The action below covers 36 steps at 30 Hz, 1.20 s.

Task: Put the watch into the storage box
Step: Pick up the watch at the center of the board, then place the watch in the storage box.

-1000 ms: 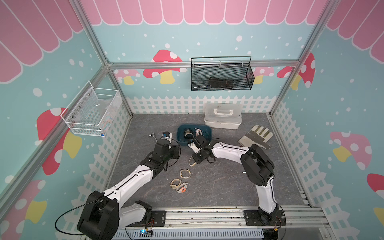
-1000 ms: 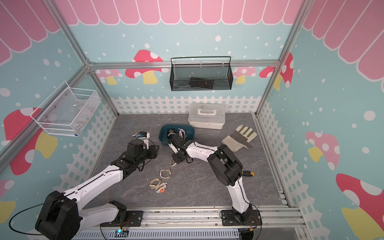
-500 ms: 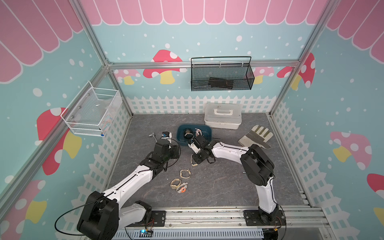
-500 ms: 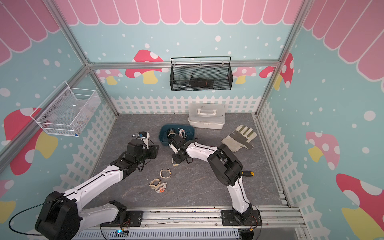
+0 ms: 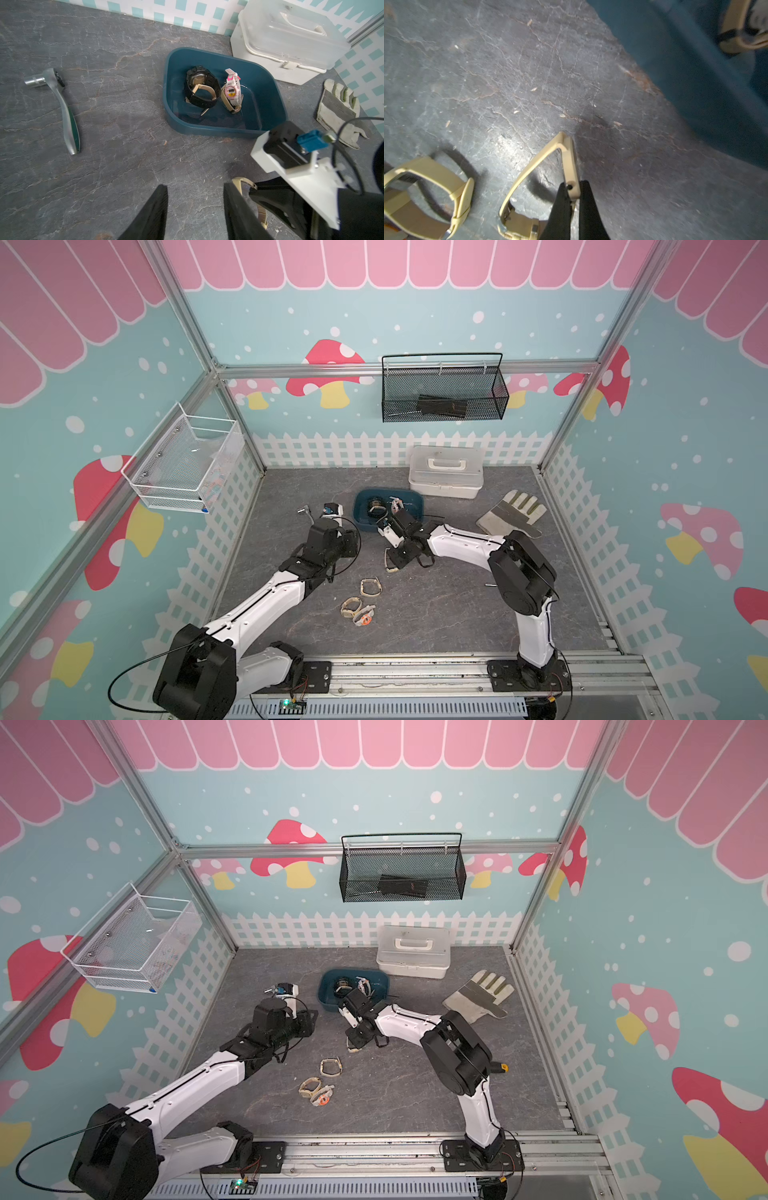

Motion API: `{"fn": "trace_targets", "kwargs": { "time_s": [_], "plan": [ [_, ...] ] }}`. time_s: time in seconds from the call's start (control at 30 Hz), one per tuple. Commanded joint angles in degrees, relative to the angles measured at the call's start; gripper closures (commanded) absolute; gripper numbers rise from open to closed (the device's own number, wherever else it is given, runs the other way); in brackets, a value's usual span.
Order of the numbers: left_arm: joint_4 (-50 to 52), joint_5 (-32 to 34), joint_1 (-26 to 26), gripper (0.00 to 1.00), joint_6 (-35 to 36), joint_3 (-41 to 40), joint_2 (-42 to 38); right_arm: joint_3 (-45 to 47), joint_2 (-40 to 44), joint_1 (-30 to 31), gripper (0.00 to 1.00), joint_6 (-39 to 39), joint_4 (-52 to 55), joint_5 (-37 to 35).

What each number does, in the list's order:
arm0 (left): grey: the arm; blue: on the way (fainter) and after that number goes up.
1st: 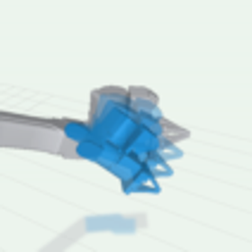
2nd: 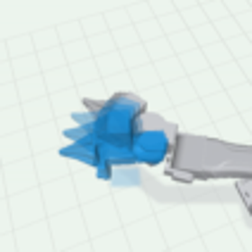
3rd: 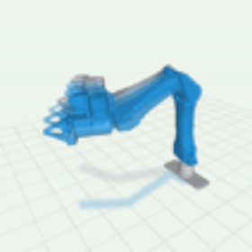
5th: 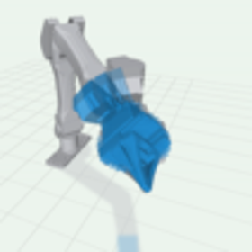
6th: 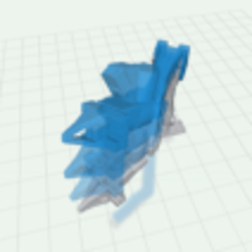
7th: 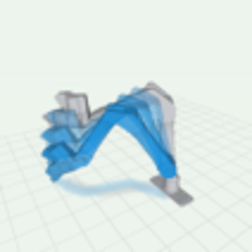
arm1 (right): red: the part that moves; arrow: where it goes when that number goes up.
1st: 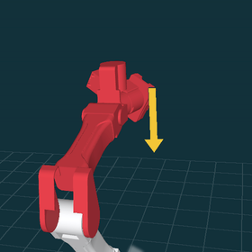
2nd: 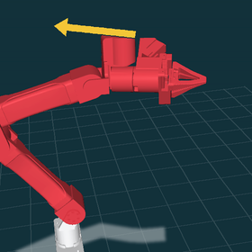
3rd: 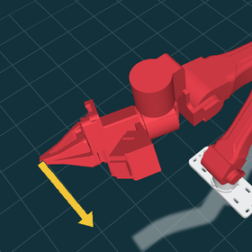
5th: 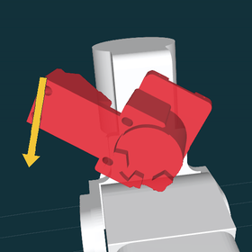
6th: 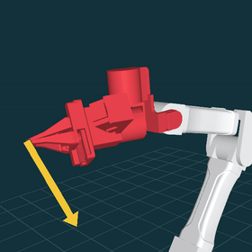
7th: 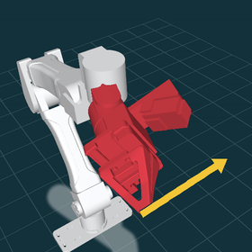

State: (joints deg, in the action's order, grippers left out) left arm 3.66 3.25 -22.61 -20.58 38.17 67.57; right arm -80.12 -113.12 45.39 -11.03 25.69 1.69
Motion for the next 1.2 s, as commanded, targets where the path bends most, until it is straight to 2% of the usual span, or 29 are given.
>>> {"fn": "trace_targets", "kwargs": {
  "time_s": [0.0,0.2,0.47,0.77,0.93,1.17],
  "plan": [
    [0.39,1.08,-0.22,0.53,0.63,-0.12,-1.47,0.39,7.29,0.23,1.00,2.43,0.53,-2.20],
    [-0.09,1.02,-0.26,0.53,0.55,-0.02,-1.52,-2.48,12.28,-1.51,1.00,4.18,2.03,-2.40],
    [-0.36,1.10,-0.42,0.53,0.33,-0.03,-1.72,-12.55,11.50,-5.68,1.00,6.95,6.01,-2.84],
    [-0.15,1.28,-0.59,0.53,0.72,-0.03,-2.16,-30.07,-1.22,-9.03,1.00,9.13,12.98,-7.64],
    [0.43,2.02,-0.59,0.53,0.98,-0.20,-3.04,-34.72,-6.86,-12.21,1.00,8.09,14.46,-6.33],
    [0.30,2.33,-0.59,0.53,0.89,-0.29,-2.87,-42.71,-15.24,-13.86,1.00,12.48,17.59,-9.16]
  ]
}}
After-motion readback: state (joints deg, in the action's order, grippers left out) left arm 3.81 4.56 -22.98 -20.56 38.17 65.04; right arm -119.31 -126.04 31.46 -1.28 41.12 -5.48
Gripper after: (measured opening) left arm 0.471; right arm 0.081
